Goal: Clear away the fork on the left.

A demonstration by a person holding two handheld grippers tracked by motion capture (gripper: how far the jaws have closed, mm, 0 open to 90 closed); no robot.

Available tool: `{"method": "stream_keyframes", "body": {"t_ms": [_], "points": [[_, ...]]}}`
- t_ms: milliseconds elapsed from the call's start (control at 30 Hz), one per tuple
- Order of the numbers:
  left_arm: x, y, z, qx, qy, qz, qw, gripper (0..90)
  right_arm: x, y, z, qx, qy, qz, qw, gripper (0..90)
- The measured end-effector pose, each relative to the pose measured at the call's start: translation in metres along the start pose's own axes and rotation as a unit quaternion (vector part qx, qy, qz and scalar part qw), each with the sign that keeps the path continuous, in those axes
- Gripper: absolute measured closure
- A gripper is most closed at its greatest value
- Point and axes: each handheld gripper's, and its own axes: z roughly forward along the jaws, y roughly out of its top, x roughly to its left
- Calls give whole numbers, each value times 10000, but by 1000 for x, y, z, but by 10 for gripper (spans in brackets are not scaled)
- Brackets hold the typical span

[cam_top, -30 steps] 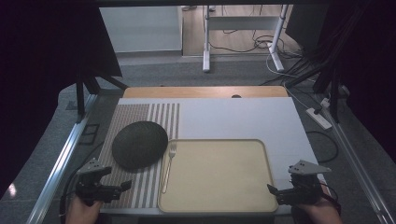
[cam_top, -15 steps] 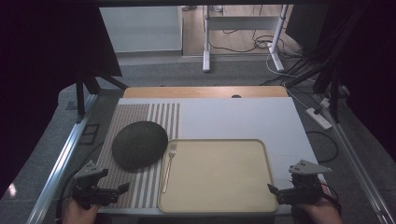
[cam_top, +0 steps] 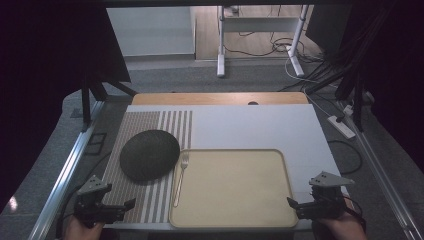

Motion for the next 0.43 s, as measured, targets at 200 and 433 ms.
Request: {"method": "stream_keyframes", "body": {"t_ms": [200,433], "points": [[0,-2,-2,80,88,-23,9999,0,1,0,0,20,-13,-14,10000,0],[1,-2,-1,104,45,-93,9999,0,1,0,1,66,-5,-70,10000,0]]}}
